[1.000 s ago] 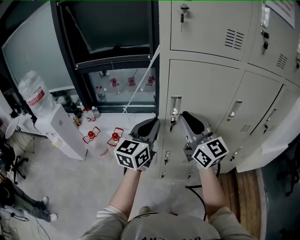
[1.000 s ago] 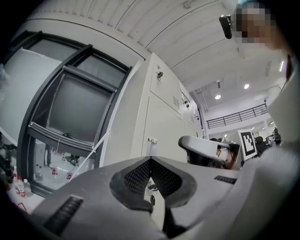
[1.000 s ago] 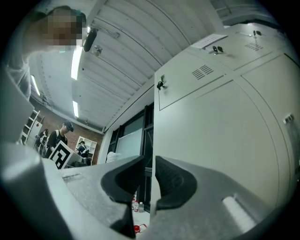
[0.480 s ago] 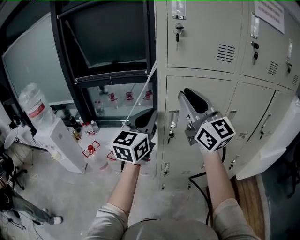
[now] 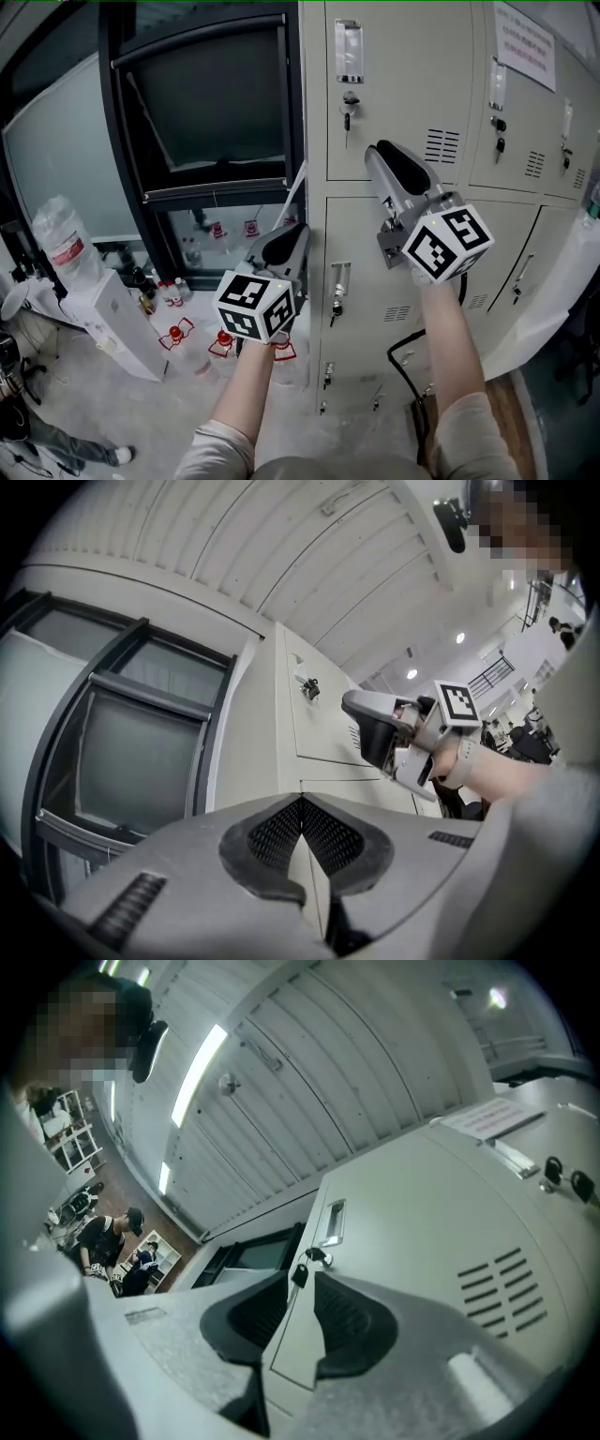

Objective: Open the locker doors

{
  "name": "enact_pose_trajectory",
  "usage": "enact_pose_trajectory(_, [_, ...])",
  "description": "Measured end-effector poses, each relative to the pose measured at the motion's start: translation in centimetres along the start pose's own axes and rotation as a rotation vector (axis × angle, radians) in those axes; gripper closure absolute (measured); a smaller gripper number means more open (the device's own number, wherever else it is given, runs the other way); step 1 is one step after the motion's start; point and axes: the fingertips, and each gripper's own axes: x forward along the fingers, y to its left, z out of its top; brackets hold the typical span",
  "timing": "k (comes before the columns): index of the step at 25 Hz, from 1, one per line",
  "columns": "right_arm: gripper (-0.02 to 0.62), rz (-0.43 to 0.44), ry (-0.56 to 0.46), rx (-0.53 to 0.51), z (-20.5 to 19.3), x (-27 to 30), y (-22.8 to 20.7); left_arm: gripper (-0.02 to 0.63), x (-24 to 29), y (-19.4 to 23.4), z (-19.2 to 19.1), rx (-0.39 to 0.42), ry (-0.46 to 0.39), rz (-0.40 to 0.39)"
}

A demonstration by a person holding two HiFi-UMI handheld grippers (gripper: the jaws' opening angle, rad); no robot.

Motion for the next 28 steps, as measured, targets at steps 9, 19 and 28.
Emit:
enact_pose_trajectory(9, [0.485, 0.035, 0.05, -0.106, 5.2, 6.8, -1.6, 0.607, 1.6, 0.4, 2.5, 0.054, -0.035, 0.003])
enact_pose_trajectory(19, [0.439, 0.001, 0.194, -0.149, 4.9, 11.4, -2.2, 0.607, 1.4, 1.7, 2.6, 0.029, -0.02, -0.017])
enact_pose_trajectory(28, [0.411, -0.085, 0.373, -0.173, 5.0, 13.6, -2.2, 0.607, 0.7, 1.8, 2.9, -0.009, -0.053, -0.043])
